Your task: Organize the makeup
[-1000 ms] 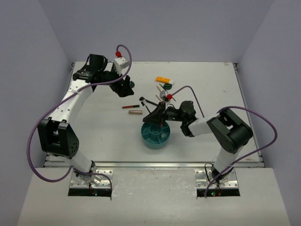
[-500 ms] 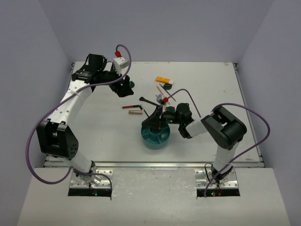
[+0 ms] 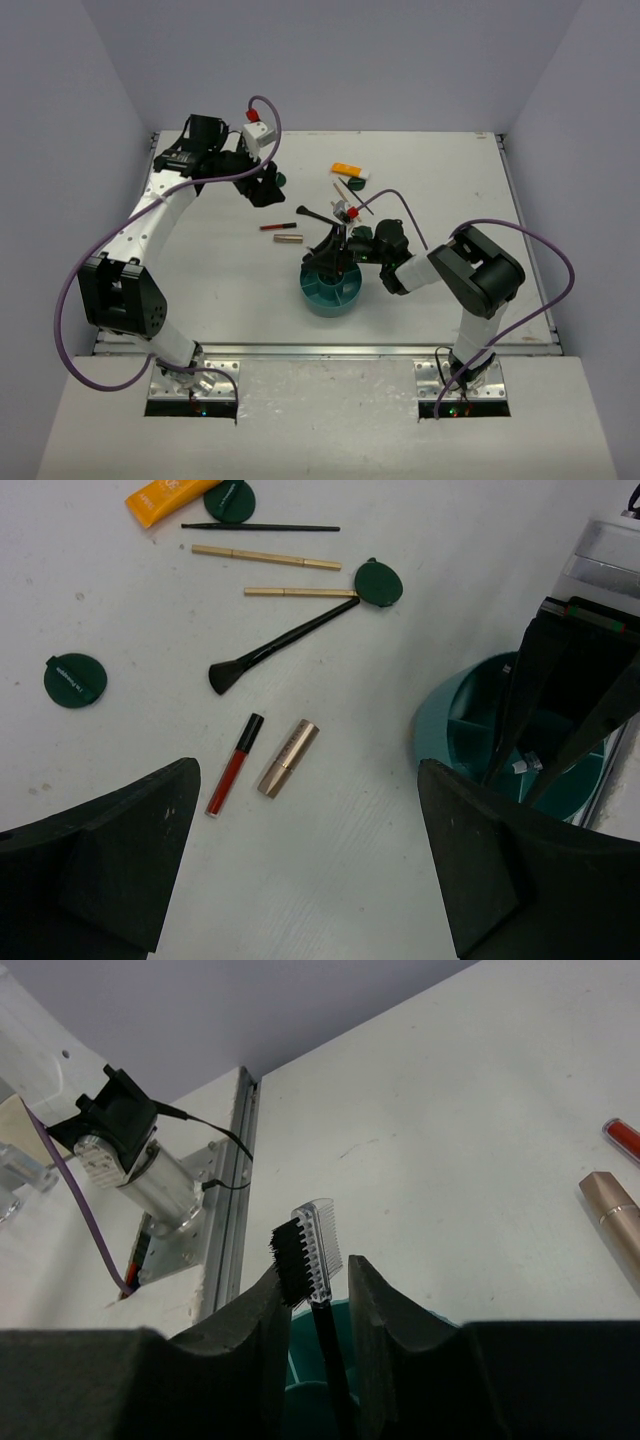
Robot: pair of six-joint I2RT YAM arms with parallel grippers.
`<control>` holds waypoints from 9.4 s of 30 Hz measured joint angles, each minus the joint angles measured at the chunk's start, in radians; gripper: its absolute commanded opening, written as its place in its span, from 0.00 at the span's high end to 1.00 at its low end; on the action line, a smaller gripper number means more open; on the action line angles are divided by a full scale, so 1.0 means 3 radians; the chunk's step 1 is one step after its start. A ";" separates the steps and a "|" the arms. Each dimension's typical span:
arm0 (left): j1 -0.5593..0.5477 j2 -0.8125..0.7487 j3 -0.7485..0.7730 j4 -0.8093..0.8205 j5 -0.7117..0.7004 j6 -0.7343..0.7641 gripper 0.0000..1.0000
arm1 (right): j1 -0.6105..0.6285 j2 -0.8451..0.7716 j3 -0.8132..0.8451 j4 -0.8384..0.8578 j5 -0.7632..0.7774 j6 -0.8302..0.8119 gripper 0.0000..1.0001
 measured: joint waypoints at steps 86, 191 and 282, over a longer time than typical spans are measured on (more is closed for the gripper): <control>0.0215 0.0356 -0.0158 0.0247 -0.1342 -0.0330 0.00 | -0.0967 0.2127 0.4901 -0.6289 0.2523 -0.2215 0.92; 0.0098 0.0608 0.0352 0.0022 -0.1100 -0.0034 0.13 | -0.0509 -0.1580 -0.0359 -0.0462 0.0092 -0.0270 0.19; -0.0610 0.1418 0.1961 0.0044 -0.0219 -0.0084 1.00 | -0.0331 -0.2061 0.0638 -0.3191 0.2017 -0.5999 0.10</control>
